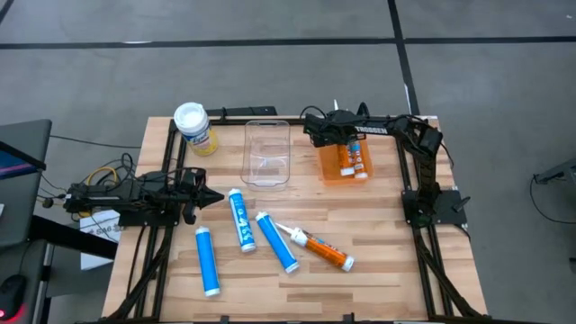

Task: Pick & place silicon tubes, Sealant and Lysol wipes
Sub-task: Put the right orange sealant into the orange bin, then put the orange sealant into the orange bin

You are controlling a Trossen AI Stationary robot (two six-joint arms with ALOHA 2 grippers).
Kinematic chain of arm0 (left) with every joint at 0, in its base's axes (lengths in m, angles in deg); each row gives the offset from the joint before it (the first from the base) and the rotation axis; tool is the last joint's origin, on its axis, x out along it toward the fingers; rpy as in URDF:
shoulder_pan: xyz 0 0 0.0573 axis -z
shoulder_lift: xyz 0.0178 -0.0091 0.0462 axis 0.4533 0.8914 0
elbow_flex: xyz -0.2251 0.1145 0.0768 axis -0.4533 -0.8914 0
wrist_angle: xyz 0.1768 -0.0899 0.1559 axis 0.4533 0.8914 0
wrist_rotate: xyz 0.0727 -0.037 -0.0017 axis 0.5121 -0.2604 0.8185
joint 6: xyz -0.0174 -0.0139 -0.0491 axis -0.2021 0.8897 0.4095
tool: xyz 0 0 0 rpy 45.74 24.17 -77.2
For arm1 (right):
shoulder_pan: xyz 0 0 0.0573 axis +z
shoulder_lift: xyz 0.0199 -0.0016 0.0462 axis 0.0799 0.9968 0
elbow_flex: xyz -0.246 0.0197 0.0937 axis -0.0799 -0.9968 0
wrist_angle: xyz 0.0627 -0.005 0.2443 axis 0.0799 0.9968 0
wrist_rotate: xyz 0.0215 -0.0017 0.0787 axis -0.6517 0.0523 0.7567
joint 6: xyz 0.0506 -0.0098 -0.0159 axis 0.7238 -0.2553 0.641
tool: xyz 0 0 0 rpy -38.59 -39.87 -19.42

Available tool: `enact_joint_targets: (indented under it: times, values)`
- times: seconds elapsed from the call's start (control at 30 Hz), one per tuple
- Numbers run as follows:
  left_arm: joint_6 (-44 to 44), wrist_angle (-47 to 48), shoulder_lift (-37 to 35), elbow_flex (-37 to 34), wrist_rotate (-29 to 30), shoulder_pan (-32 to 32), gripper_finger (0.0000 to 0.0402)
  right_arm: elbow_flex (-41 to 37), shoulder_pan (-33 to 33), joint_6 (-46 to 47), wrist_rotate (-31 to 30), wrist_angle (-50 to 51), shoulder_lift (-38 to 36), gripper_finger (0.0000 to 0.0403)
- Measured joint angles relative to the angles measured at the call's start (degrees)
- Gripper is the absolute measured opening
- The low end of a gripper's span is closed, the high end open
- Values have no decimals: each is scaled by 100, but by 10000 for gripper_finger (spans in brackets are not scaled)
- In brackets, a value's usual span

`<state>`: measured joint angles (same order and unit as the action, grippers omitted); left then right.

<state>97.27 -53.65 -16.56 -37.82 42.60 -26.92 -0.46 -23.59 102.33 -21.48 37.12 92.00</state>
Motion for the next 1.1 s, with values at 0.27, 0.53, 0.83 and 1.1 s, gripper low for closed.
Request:
enact_joint_targets:
  times: [0.27, 0.53, 0.83, 1.1]
  values:
    - [0, 2, 1, 2, 0, -2, 0, 2, 8, -57, -28, 15, 0, 235]
    - [1, 2, 1, 2, 0, -1, 0, 9, 8, -236, -52, 33, -11, 244]
    - [-2, 3, 1, 2, -1, -1, 0, 419, 115, -459, -12, 762, -179, 245]
    - [-4, 4, 1, 2, -2, 0, 0, 1253, 900, -623, 140, 1588, -985, 245]
